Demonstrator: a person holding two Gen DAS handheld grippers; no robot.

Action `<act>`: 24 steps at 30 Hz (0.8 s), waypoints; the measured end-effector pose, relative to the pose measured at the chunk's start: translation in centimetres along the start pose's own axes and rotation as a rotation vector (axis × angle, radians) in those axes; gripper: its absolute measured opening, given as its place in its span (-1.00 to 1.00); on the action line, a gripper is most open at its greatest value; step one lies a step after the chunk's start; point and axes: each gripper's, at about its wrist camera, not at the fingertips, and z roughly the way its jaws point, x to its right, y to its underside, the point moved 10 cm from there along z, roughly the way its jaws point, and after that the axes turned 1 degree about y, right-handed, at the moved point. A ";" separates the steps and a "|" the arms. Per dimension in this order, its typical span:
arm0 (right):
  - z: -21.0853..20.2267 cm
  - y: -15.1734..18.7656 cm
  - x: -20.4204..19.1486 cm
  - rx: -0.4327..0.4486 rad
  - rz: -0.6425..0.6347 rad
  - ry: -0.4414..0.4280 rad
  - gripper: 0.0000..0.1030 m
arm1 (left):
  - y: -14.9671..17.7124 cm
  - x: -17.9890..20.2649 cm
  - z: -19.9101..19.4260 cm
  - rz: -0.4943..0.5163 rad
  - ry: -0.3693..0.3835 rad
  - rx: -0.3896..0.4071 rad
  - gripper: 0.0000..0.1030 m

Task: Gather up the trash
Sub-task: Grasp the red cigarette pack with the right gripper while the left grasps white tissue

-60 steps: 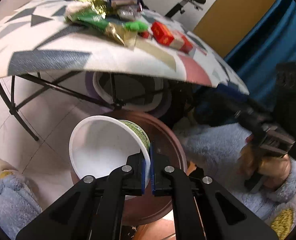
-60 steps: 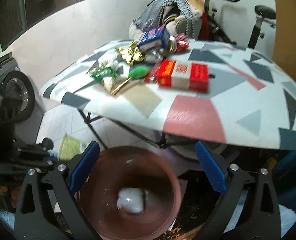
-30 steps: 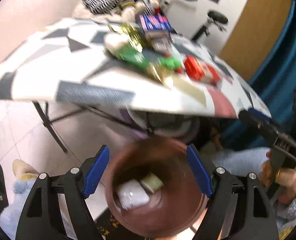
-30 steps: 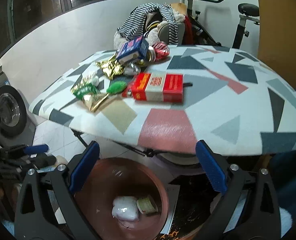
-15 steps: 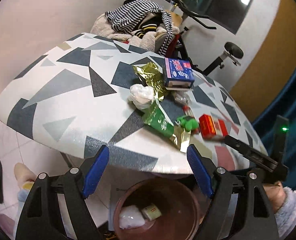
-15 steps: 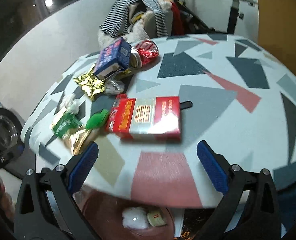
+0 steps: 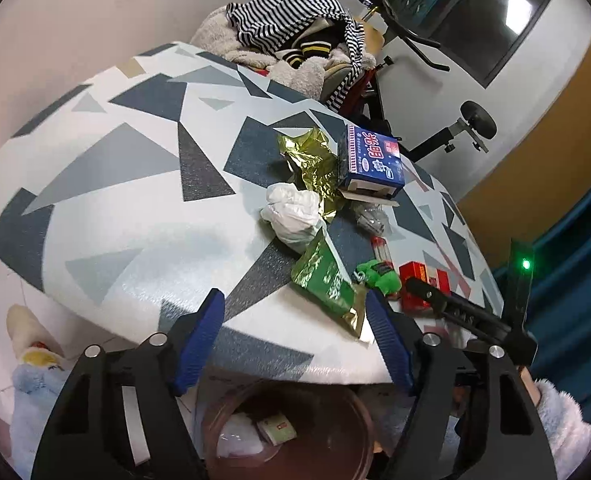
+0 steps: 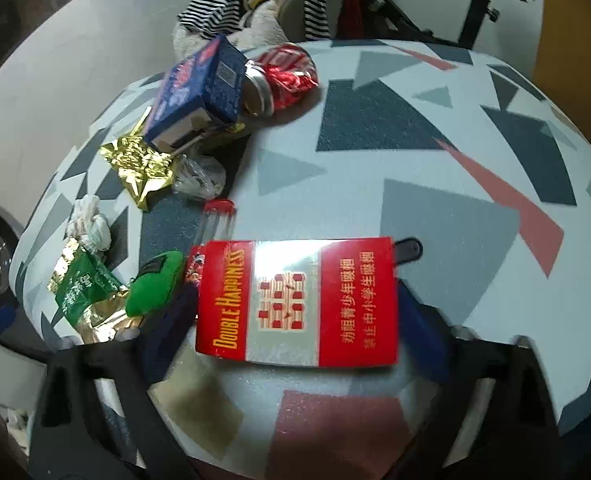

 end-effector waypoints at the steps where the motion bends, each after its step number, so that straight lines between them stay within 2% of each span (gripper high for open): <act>1: -0.1 -0.1 0.0 0.002 -0.008 -0.006 0.74 | -0.3 -0.1 0.3 -0.013 0.007 -0.006 0.32; 8: -2.8 -0.8 0.0 0.094 -0.049 -0.038 0.74 | -2.8 0.0 3.8 -0.079 0.047 -0.058 0.29; 13: -4.3 -0.6 0.5 0.130 -0.045 -0.055 0.74 | -5.2 -0.2 7.0 -0.113 0.033 -0.086 0.26; 18: -5.4 0.2 1.3 0.143 -0.038 -0.053 0.74 | -6.3 -0.7 10.3 -0.135 0.008 -0.125 0.07; 20: -5.7 0.4 1.5 0.148 -0.033 -0.052 0.74 | -6.3 -0.7 11.3 -0.126 -0.001 -0.142 -0.08; 24: -6.2 1.1 2.2 0.145 -0.017 -0.056 0.74 | -6.7 -0.5 12.0 -0.086 -0.016 -0.132 -0.19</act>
